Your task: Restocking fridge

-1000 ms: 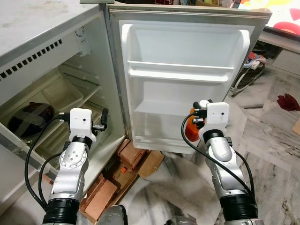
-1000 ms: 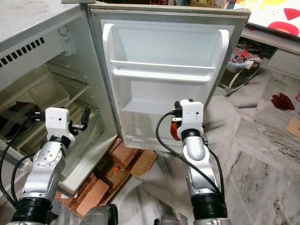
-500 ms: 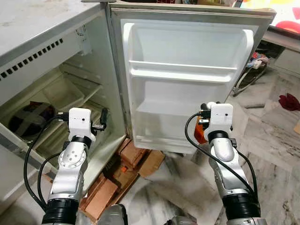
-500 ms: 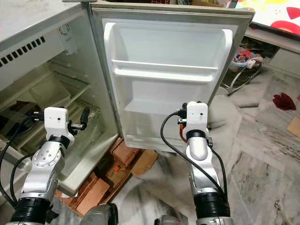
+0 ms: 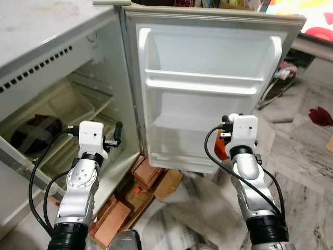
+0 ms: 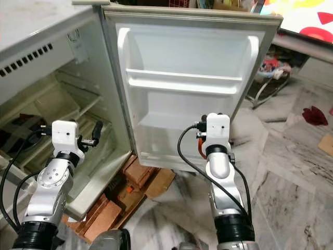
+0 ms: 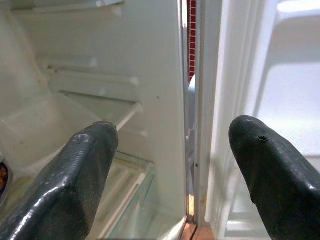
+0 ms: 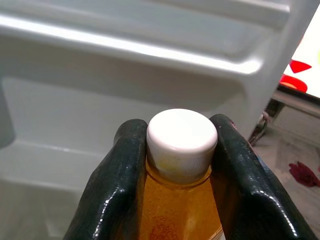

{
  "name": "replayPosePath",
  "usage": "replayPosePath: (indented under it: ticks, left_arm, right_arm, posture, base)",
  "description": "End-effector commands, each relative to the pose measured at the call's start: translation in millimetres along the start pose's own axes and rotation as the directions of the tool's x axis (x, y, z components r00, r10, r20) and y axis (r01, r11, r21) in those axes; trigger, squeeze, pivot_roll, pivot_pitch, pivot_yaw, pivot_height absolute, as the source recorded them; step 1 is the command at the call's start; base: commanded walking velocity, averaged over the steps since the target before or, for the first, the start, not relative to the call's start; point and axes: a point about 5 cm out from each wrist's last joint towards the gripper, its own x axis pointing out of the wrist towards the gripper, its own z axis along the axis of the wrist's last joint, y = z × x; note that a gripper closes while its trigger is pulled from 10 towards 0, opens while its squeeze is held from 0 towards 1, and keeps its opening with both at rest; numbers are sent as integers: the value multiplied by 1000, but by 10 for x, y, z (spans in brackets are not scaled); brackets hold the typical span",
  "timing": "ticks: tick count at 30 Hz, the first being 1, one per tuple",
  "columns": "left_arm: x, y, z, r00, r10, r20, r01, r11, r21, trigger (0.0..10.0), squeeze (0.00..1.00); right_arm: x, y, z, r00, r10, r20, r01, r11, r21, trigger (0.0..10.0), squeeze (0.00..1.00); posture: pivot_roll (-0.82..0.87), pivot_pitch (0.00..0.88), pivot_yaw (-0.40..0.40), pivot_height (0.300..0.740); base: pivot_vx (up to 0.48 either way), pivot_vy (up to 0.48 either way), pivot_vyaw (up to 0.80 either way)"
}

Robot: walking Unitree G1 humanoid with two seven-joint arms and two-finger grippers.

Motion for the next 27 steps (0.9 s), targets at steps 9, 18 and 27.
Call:
replayPosePath:
  ticks: [9, 18, 27]
  left_arm:
    - [-13, -21, 36, 1000, -8, 9, 8, 1000, -10, 10000, 0]
    - [-30, -22, 40, 1000, -4, 7, 4, 1000, -11, 10000, 0]
    - [8, 28, 44, 999, 41, -10, -41, 999, -6, 10000, 0]
  right_arm:
    - [9, 6, 84, 999, 9, 37, -10, 1000, 6, 10000, 0]
    - [-31, 65, 81, 998, 48, 35, -49, 998, 31, 10000, 0]
    - [-42, 106, 74, 997, 74, 33, -76, 996, 53, 10000, 0]
  posture:
    - [-8, 64, -43, 740]
    - [-9, 78, -43, 740]
    - [-7, 77, -44, 696]
  base:
    - [174, 0, 0]
    - [0, 0, 0]
    - [0, 0, 0]
